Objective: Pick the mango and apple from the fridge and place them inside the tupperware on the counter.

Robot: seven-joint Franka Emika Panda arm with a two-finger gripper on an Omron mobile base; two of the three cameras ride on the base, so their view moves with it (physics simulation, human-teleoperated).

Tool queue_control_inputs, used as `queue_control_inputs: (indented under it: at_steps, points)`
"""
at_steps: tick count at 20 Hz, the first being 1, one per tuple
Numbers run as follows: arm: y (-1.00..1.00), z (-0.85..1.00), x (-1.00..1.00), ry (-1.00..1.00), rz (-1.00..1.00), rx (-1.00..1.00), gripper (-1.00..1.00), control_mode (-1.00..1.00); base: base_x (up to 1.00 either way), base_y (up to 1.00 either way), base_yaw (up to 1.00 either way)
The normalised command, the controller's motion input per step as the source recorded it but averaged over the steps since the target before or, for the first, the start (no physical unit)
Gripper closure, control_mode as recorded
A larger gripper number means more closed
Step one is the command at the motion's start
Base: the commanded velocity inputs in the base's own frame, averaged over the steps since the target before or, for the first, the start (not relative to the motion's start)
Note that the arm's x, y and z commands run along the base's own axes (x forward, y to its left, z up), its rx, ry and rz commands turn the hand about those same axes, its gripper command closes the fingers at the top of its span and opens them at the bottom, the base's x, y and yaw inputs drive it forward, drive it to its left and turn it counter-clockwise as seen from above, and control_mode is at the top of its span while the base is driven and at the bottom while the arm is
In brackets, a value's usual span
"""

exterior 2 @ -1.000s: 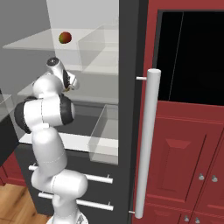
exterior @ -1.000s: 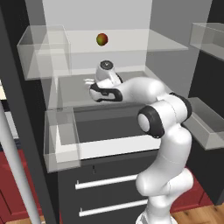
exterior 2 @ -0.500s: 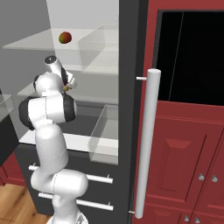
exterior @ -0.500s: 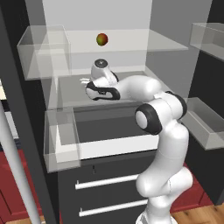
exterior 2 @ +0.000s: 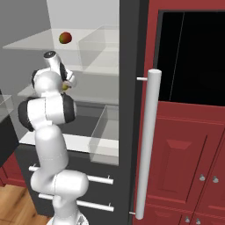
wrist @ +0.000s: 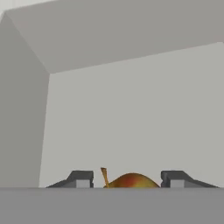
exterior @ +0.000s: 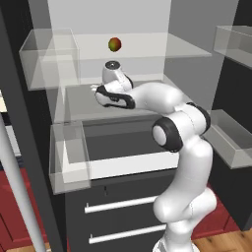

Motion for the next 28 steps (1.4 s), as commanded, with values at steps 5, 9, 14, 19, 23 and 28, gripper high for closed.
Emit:
queue_control_inputs:
  at_steps: [5, 9, 14, 19, 23, 28]
  points:
    - [-0.06, -0.12, -1.00, -0.65, -0.20, 0.01, 1.00, -1.00, 0.00, 0.00, 0.00]
    - [-0.28, 0.26, -1.00, -0.44, -0.21, 0.17, 1.00, -1.00, 0.00, 0.00, 0.00]
    - [-0.40, 0.70, -0.99, 0.00, -0.09, 0.16, 1.00, -1.00, 0.00, 0.00, 0.00]
    - [-0.40, 0.81, -0.94, 0.11, 0.00, 0.13, 1.00, -1.00, 0.00, 0.00, 0.00]
    - [-0.35, 0.73, -0.84, 0.41, 0.00, 0.11, 1.00, -1.00, 0.00, 0.00, 0.00]
    - [-0.21, 0.62, -0.81, 0.50, 0.00, 0.01, 1.00, -1.00, 0.00, 0.00, 0.00]
